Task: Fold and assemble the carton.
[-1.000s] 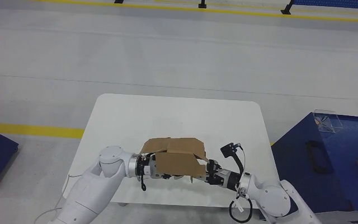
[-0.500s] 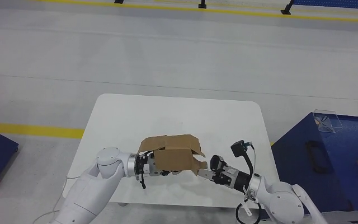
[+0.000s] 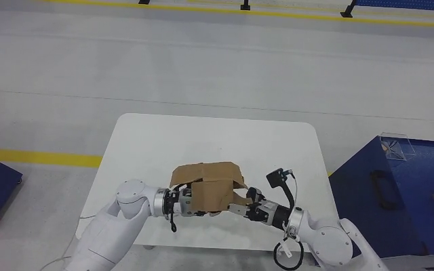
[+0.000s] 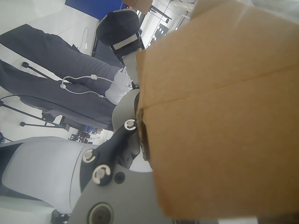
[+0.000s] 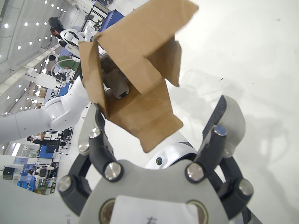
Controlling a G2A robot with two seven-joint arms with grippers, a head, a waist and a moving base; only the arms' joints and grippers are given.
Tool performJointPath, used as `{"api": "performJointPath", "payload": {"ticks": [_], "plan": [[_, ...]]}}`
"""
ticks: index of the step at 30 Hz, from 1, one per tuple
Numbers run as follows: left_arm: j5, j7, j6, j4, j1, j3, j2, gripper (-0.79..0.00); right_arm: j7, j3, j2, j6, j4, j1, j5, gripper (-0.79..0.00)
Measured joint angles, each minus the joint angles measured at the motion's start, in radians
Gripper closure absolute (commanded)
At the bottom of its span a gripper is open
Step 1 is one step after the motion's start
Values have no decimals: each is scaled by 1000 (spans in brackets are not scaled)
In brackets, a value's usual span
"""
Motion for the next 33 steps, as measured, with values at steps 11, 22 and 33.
{"api": "performJointPath", "payload": {"ticks": [11,22,33], "plan": [[20,-43,-88,-50,24,-13,9,0,9,96,8,15,30,-16,23,-785],[138,-88,-203,-143,49,13,17,0,2,71,3,18,22,-4,-2,-785],[156,-81,-229,-141,50,26,19,0,-5,90,2,15,39,-7,22,-785]]}}
